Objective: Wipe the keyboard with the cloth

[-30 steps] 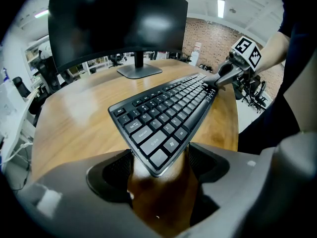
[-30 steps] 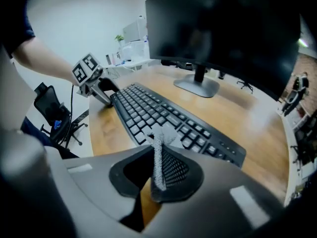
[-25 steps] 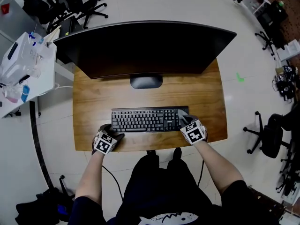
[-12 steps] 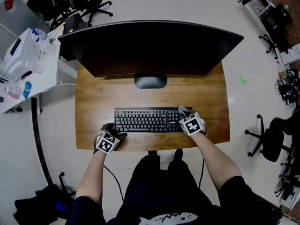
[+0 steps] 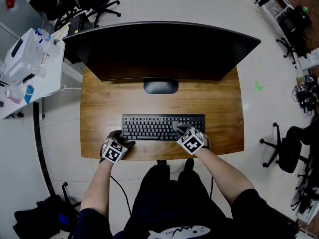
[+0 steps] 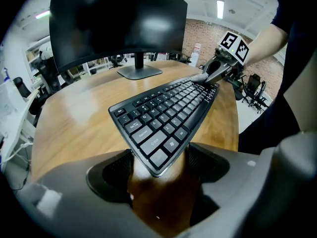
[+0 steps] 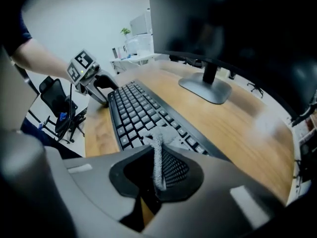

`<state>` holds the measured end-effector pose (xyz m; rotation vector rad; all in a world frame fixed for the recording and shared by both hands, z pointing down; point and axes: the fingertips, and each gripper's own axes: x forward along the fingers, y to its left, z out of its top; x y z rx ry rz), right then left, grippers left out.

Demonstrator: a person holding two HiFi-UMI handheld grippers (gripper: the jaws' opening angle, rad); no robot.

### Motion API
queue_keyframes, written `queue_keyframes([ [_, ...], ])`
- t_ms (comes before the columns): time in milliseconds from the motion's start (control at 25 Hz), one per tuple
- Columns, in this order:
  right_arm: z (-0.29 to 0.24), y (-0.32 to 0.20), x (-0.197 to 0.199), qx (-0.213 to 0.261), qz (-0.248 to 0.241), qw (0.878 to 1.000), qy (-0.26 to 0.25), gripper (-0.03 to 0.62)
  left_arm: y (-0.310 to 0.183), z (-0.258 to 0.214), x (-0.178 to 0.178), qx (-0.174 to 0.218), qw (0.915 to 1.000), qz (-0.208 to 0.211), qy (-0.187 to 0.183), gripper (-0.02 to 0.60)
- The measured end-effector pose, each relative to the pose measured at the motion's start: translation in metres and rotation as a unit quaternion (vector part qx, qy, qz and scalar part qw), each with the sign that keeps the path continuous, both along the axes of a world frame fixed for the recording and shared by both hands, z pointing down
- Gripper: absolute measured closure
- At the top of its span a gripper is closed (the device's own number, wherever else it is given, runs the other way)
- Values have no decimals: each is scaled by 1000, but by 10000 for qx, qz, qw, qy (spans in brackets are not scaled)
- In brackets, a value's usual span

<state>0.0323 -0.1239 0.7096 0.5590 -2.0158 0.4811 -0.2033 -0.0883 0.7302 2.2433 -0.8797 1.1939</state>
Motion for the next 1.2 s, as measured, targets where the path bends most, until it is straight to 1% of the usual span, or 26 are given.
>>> queue_keyframes([
  [120, -12, -19, 31, 146, 530, 9984, -109, 563, 0, 0, 0, 6, 10000, 6, 9, 229],
  [280, -13, -52, 96, 162, 1288, 9915, 126, 563, 0, 1, 0, 21, 10000, -7, 26, 229],
  [320, -11, -58, 110, 84, 1431, 9894, 210, 563, 0, 0, 0, 24, 10000, -8, 30, 229],
  [400, -3, -63, 130, -227, 1644, 9856, 325, 563, 0, 0, 0, 34, 10000, -9, 43, 229],
  [520, 8, -65, 133, -623, 1744, 9822, 315, 563, 0, 1, 1, 57, 10000, -3, 58, 229],
  [600, 8, -66, 121, -759, 1615, 9837, 226, 563, -1, 0, 1, 78, 9999, -3, 67, 229],
  [760, 7, -64, 83, -971, 1033, 9898, 142, 563, 1, -1, 4, 103, 9999, -16, 90, 229],
  [920, 7, -67, 43, -1102, 610, 9920, 74, 563, -1, -3, 5, 103, 9999, 2, 45, 229],
  [1040, 7, -66, 15, -1096, 240, 9937, 79, 563, -2, -5, 6, 138, 9999, -2, 24, 229],
  [1200, 6, -65, -22, -1057, -132, 9943, 82, 563, -2, -4, 8, 173, 9998, -3, 49, 229],
])
